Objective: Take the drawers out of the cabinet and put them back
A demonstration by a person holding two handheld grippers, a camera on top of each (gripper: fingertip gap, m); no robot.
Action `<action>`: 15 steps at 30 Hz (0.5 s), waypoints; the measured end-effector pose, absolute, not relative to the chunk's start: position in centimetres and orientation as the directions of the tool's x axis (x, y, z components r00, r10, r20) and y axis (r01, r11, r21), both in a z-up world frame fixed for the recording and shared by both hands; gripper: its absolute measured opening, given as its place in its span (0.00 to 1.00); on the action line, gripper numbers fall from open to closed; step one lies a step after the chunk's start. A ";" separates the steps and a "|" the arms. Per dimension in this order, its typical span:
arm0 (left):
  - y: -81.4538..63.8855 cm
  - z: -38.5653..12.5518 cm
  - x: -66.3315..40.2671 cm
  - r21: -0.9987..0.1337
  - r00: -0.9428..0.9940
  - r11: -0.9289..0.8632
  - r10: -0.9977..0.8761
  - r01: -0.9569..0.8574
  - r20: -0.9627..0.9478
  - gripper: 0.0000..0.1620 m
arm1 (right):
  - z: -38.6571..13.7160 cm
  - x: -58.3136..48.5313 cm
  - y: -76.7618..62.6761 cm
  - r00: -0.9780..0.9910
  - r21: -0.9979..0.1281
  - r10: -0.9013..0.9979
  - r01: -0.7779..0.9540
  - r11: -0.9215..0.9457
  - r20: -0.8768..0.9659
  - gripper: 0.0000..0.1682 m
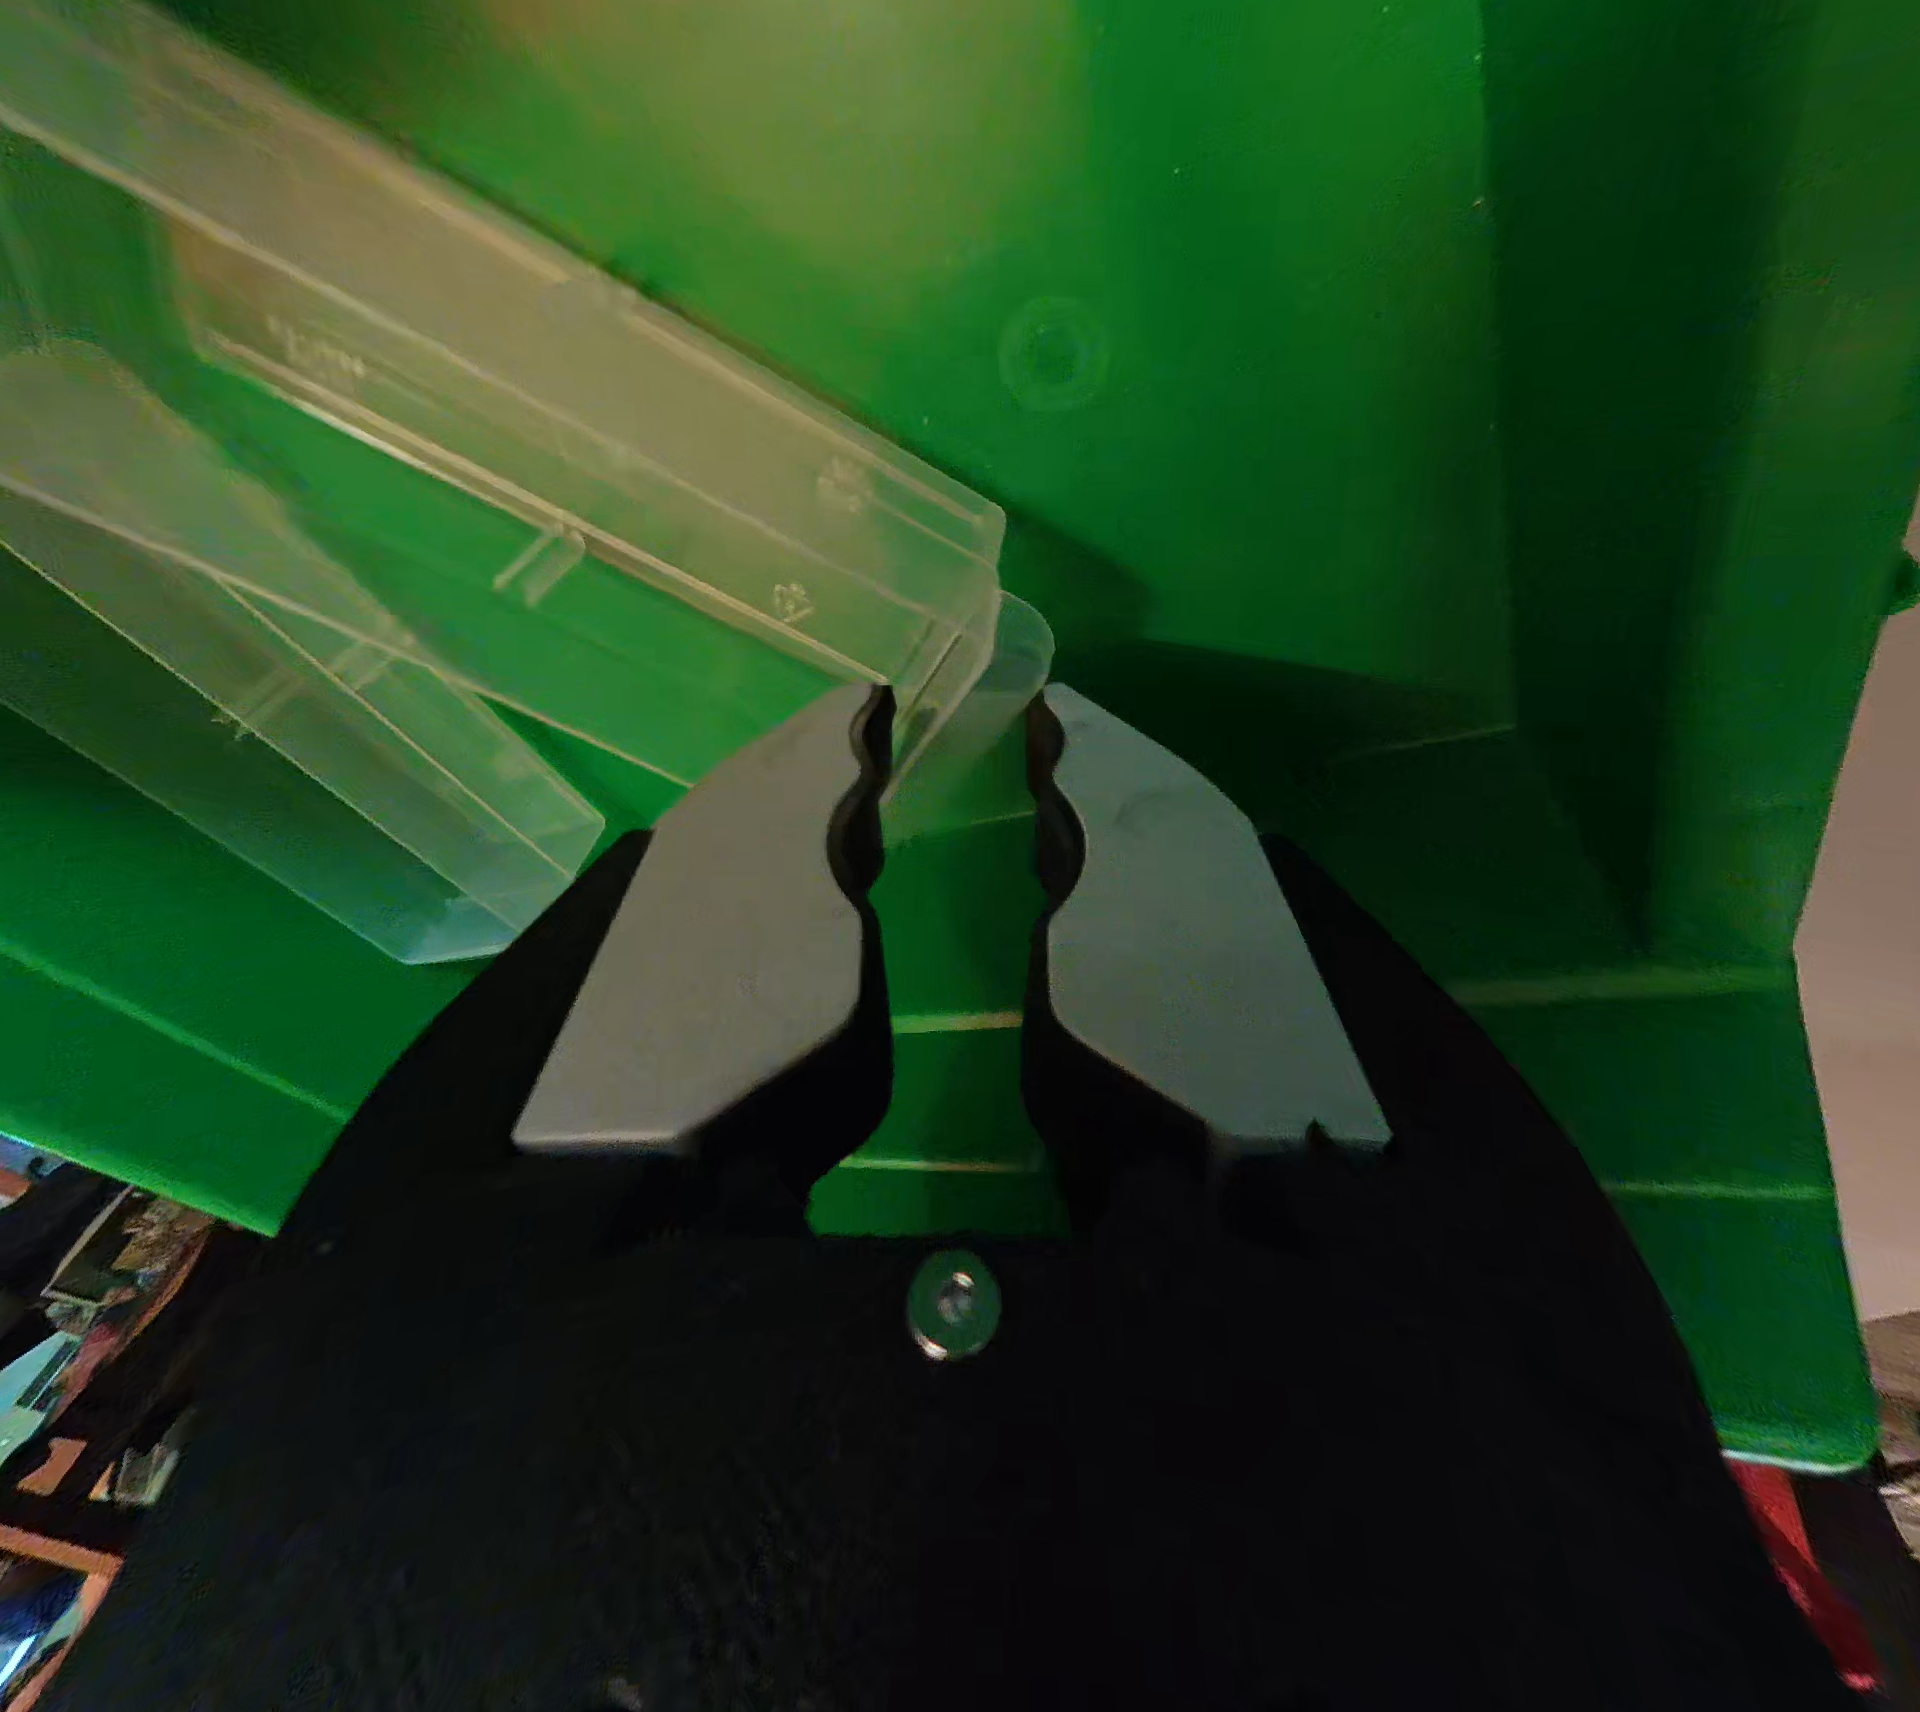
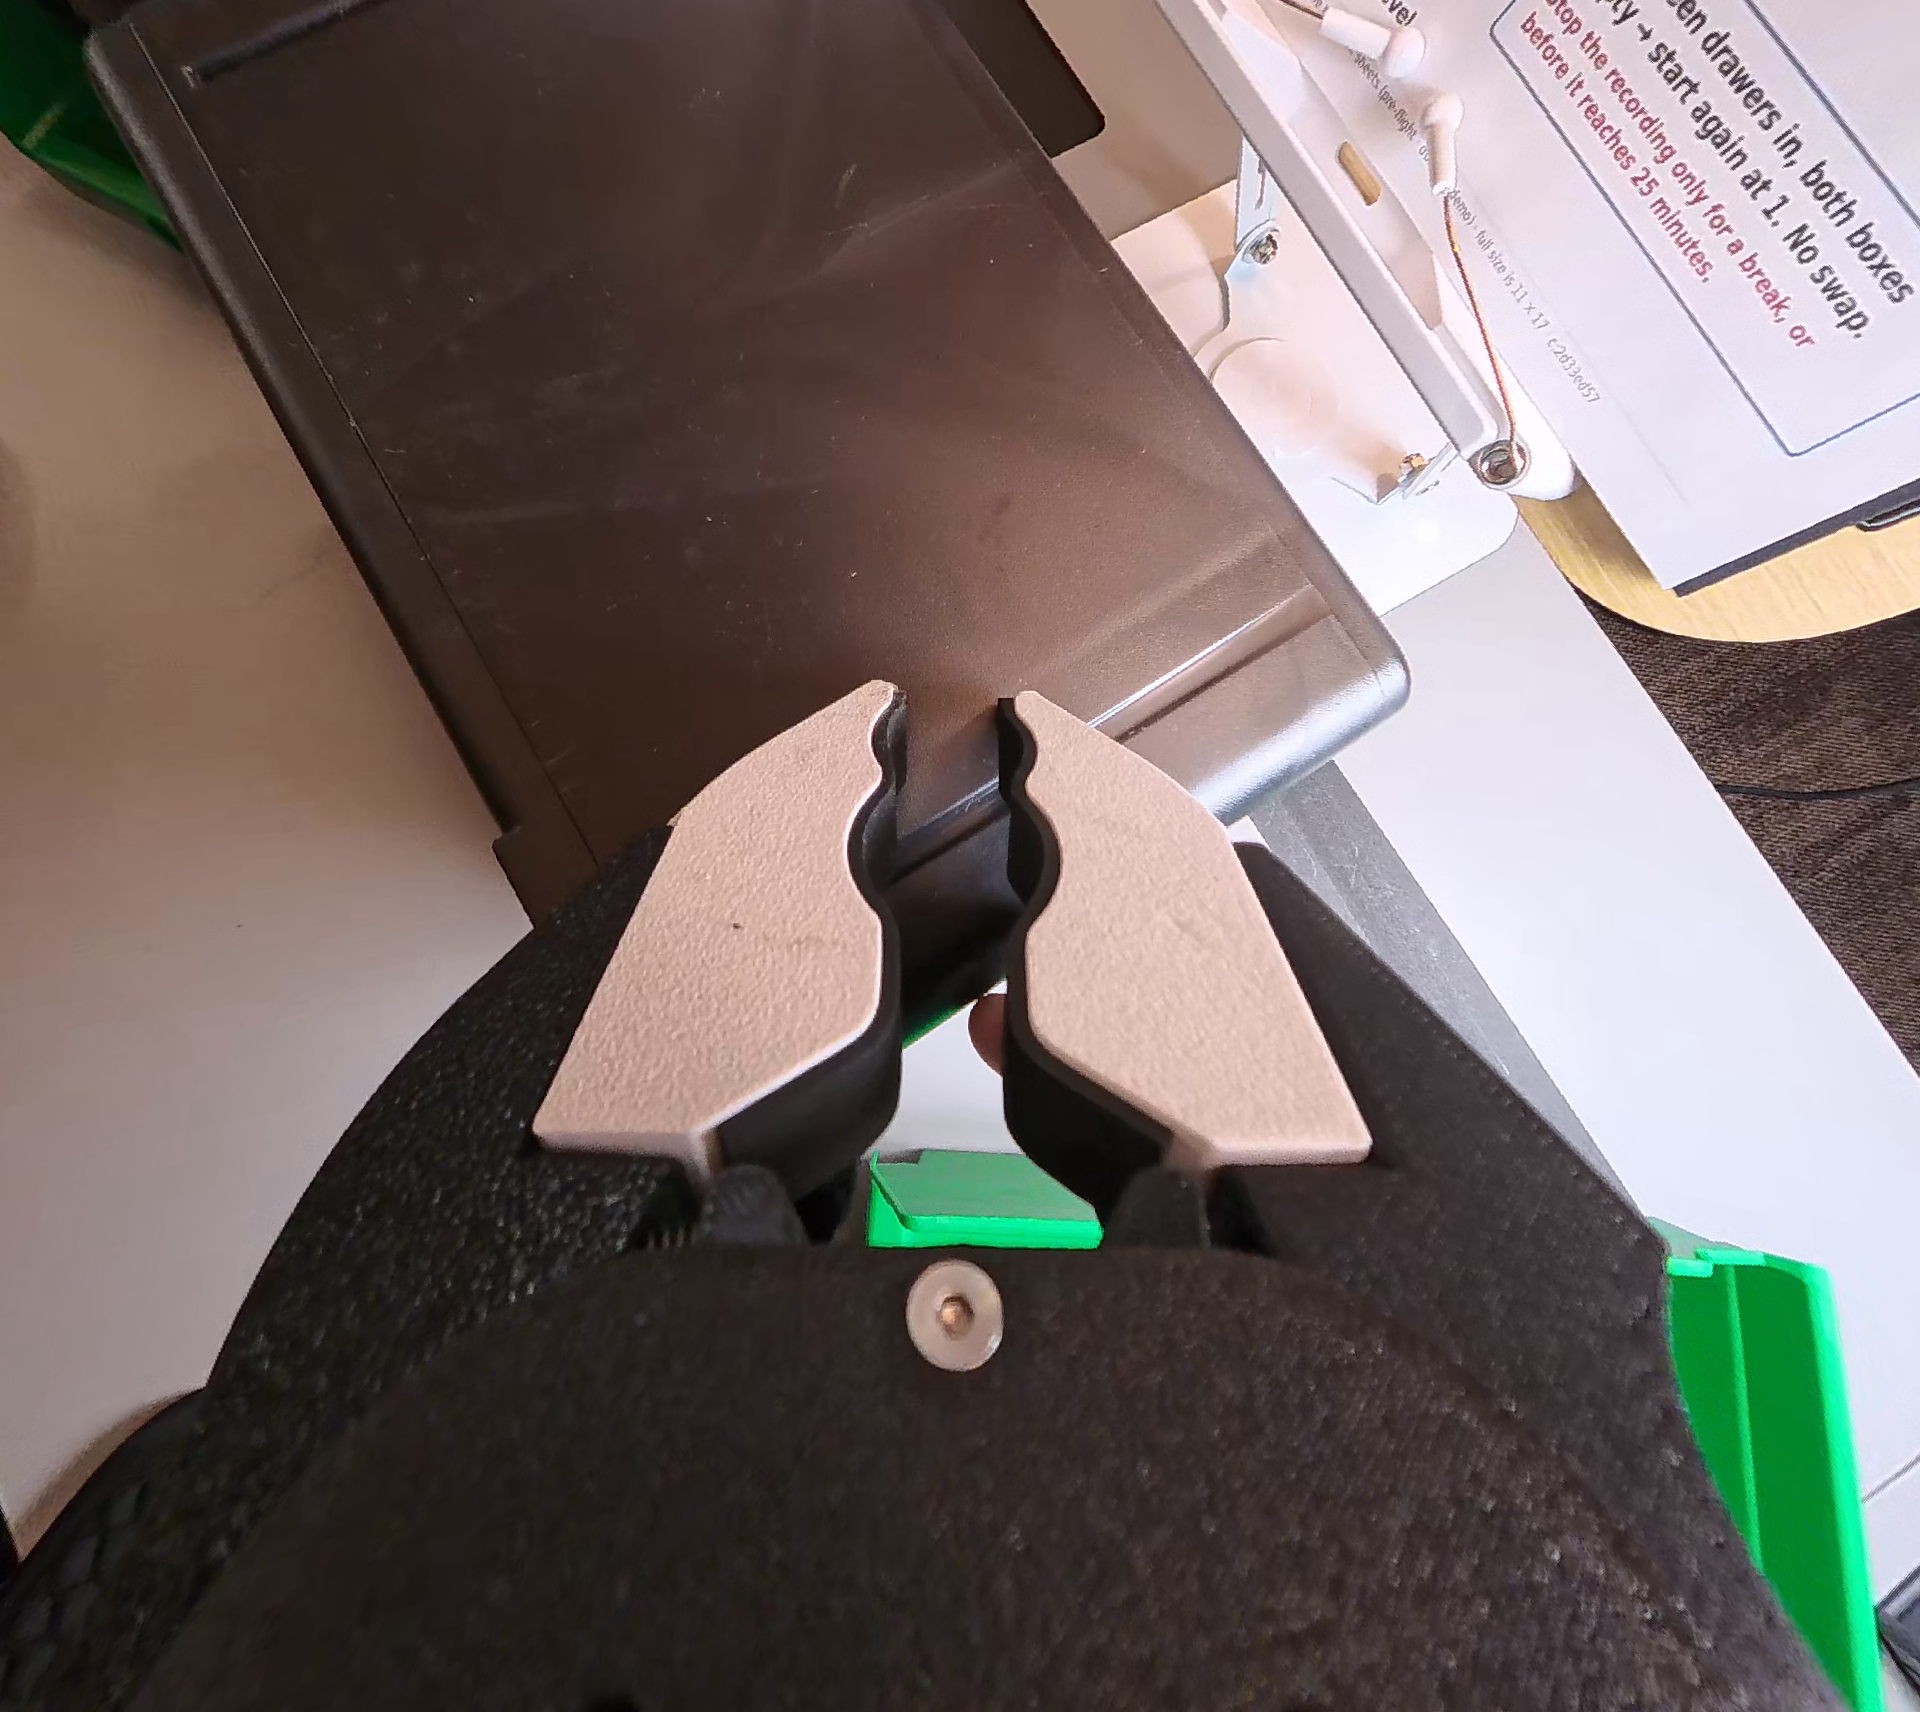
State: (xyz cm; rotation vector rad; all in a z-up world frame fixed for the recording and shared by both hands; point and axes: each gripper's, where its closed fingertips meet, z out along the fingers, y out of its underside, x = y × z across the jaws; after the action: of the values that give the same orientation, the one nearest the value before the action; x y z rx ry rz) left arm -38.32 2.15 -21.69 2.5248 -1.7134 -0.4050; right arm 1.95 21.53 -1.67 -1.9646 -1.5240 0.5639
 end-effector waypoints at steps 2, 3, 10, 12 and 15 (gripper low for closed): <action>1.8 -21.5 -37.9 0.177 0.359 -0.386 -0.918 -0.905 -0.168 0.13 | -1.7 2.0 21.5 0.256 -0.668 0.966 0.724 -0.175 0.024 0.10; 1.6 -21.1 -37.4 0.158 0.371 -0.394 -0.915 -0.905 -0.159 0.11 | -1.7 2.0 21.5 0.255 -0.666 0.967 0.726 -0.175 0.025 0.10; -0.3 -15.4 -33.4 0.008 0.420 -0.424 -0.899 -0.905 -0.127 0.10 | -1.7 2.0 21.5 0.254 -0.673 0.967 0.720 -0.173 0.024 0.10; -1.3 -13.6 -31.7 -0.032 0.418 -0.417 -0.902 -0.908 -0.109 0.10 | -1.7 2.0 21.5 0.256 -0.676 0.966 0.717 -0.173 0.024 0.10; -3.0 -11.1 -27.7 -0.120 0.389 -0.379 -0.919 -0.917 -0.069 0.10 | -1.7 2.0 21.6 0.257 -0.679 0.966 0.713 -0.173 0.024 0.10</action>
State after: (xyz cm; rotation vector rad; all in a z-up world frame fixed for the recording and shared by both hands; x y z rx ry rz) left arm -27.65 -3.00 -11.07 2.7301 -1.8174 0.0154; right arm 1.97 21.55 -1.67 -1.9557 -1.5184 0.5676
